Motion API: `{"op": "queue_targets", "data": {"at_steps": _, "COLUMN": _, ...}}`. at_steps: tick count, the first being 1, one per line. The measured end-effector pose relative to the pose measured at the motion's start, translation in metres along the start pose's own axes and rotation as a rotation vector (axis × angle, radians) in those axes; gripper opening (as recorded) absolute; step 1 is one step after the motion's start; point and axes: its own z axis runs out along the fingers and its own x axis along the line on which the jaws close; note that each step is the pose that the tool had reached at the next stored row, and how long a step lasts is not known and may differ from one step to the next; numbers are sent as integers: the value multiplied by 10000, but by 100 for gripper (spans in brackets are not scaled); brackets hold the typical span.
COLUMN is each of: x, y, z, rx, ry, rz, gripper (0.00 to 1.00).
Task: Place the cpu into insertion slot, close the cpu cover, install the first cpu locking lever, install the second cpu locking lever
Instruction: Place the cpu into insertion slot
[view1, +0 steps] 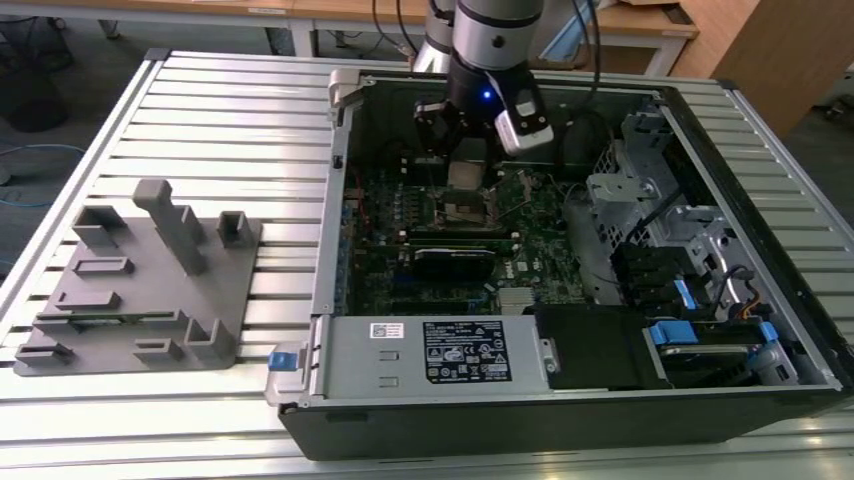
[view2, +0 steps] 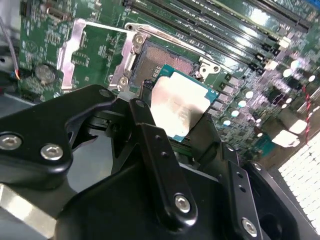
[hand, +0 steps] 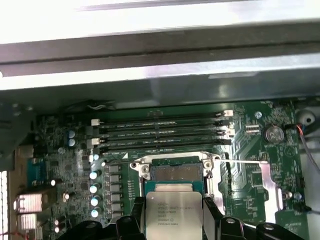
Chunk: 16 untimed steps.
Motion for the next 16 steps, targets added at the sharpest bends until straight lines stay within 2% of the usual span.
{"op": "queue_targets", "data": {"at_steps": 14, "x": 1, "y": -4, "z": 56, "rx": 39, "ry": -174, "rz": 2539, "gripper": 54}}
{"op": "queue_targets", "data": {"at_steps": 16, "x": 1, "y": -4, "z": 56, "rx": 42, "ry": -182, "rz": 2672, "gripper": 54}}
